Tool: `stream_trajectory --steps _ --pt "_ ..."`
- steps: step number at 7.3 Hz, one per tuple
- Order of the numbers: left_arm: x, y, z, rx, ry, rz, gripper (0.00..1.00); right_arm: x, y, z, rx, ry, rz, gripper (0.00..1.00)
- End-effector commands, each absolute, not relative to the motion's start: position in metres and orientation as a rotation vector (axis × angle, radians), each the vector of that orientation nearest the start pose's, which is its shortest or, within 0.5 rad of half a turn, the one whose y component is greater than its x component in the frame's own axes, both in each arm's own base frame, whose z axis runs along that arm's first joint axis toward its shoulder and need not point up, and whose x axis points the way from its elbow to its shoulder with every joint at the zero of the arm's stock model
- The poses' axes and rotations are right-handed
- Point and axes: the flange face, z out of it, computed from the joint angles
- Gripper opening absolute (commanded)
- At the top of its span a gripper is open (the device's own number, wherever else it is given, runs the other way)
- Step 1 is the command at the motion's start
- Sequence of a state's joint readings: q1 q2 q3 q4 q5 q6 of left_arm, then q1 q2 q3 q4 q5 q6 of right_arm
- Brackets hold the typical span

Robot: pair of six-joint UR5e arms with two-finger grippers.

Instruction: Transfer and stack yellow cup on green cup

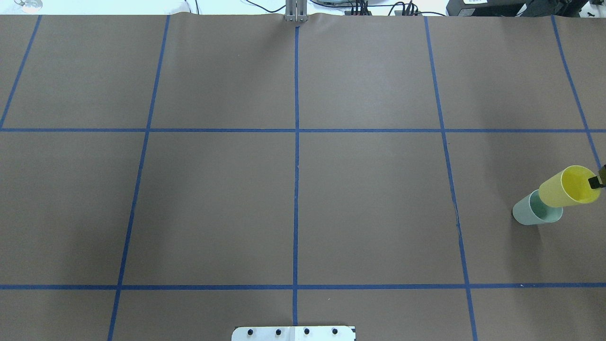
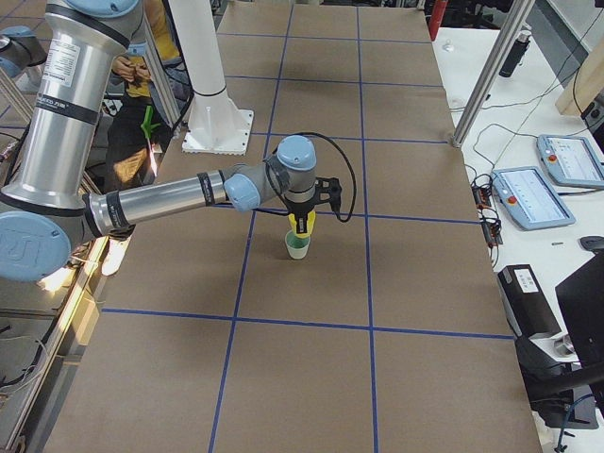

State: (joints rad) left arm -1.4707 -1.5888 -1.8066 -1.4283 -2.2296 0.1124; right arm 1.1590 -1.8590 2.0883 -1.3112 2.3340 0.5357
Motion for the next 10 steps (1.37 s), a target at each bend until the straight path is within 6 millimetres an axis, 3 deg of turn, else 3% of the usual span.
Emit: stream_trajectory --steps 1,10 --pt "-0.028 -0.48 0.579 0.064 0.748 0.202 1.0 -0.111 -0.372 0.498 0.053 -0.891 -0.081 0.0" --pt "-0.031 -0.472 0.582 0.063 0.753 0.199 1.0 -0.106 -0.366 0.517 0.045 -0.835 -0.059 0.0"
